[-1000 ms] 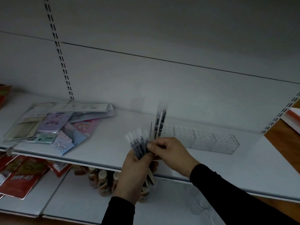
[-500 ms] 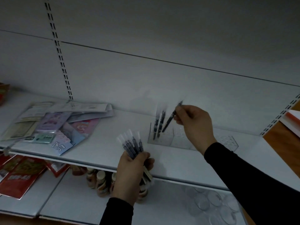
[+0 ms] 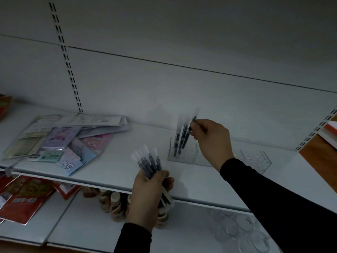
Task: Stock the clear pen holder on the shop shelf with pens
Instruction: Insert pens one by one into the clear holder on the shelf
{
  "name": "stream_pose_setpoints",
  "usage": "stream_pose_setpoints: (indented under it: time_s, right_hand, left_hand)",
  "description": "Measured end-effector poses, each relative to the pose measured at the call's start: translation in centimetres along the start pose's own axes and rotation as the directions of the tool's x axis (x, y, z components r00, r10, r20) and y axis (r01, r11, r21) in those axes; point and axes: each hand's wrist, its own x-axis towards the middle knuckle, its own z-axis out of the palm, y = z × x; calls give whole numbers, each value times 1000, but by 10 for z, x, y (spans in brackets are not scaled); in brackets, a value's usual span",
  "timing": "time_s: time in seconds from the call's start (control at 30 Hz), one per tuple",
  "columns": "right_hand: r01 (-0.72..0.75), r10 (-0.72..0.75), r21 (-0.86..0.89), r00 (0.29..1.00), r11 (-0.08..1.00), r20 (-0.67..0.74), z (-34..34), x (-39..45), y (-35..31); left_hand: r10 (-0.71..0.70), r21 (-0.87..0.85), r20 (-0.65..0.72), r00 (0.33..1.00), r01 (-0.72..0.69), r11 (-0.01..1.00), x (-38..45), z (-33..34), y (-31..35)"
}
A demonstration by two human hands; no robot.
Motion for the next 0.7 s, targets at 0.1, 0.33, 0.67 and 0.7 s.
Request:
stream_pose_setpoints:
  time_s: [0.1, 0.33, 0.67, 0.7]
  right_hand:
    - [51, -50, -80, 999, 995, 2, 6, -3, 2]
    - [63, -59, -131, 998, 989, 34, 15, -14, 12]
    - [-1, 10, -140, 998, 990, 59, 14, -22, 14]
    - [-16, 23, -129, 998, 991, 50, 12, -24, 14]
  left_hand:
    - [2, -14, -4, 1000, -2, 1000, 0, 0, 0]
    - [8, 2, 7, 1000, -8, 1000, 0, -3, -1]
    - [-16, 52, 42, 999, 14, 999, 0, -2, -3]
    - [-11, 47, 43, 999, 9, 999, 0, -2, -4]
